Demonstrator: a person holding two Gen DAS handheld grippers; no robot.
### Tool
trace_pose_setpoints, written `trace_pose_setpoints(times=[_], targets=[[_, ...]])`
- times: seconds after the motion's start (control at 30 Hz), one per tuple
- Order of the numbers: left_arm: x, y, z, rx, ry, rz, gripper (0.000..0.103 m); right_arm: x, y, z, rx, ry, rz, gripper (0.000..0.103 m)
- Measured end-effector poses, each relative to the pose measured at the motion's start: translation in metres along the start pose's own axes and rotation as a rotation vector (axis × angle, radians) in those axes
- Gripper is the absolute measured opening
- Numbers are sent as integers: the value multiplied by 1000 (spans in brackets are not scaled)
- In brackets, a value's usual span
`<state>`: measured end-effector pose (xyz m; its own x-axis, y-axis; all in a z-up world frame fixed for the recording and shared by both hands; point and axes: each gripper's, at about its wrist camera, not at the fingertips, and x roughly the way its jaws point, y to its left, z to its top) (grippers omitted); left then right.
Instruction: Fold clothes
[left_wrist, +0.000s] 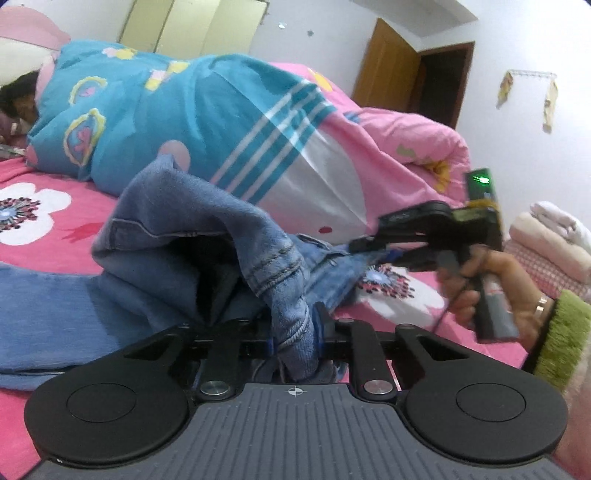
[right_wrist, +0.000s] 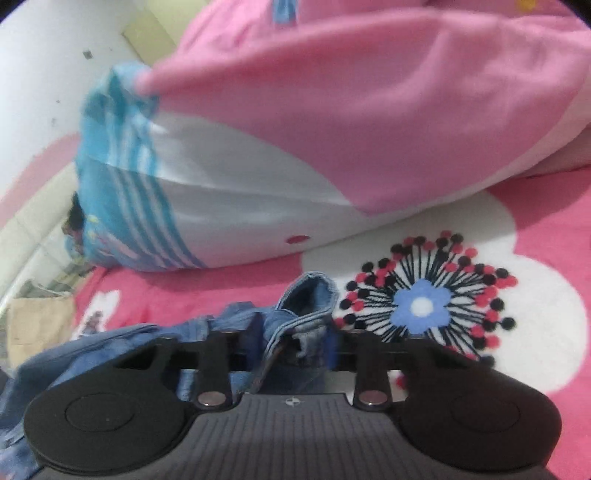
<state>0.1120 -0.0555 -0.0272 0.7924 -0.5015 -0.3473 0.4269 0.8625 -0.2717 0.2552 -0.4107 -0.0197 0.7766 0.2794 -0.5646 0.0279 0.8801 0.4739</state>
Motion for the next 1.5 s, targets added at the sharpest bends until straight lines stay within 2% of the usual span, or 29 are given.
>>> trace_pose_setpoints(times=[0.13,0.23,0.43,0.57,0.67,0.77,0.87,1.07,1.17,1.23,1.3,1.33,1.4,1.5], targets=[[-23,0,4,-13,-42,3,15,-51,17,-7,-37,-22,11,25],[-43,1,8,-44,-57,0,15,-99,23,-25,-32,-37,29,24],[-98,11,11,-97,-108,7,14,-194,44,-86,-50,-28,69,23],[-128,21,12,-120,-128,17,13,-240,63,-128,-42,1,147,22],[-139,32,11,-141,-130,50,12,-241,75,-163,0,88,217,22],[-145,49,17,-165,-140,92,11,-222,87,-196,52,185,297,21],[-150,65,29,-168,-157,124,11,-197,102,-212,83,239,390,21],[-126,93,57,-100,-132,218,11,-153,148,-196,57,208,587,20],[-103,106,57,-73,-62,281,12,-120,166,-195,-1,207,580,20],[-96,111,51,-81,-25,321,16,-95,169,-203,-21,262,530,22],[-98,114,42,-92,-23,344,36,-78,165,-209,-12,332,509,30],[-99,115,38,-97,-23,356,41,-74,161,-210,4,362,502,32],[-114,109,32,-91,-64,356,61,-80,151,-207,16,374,527,38],[-135,93,27,-71,-126,354,74,-102,139,-199,-4,358,561,44]])
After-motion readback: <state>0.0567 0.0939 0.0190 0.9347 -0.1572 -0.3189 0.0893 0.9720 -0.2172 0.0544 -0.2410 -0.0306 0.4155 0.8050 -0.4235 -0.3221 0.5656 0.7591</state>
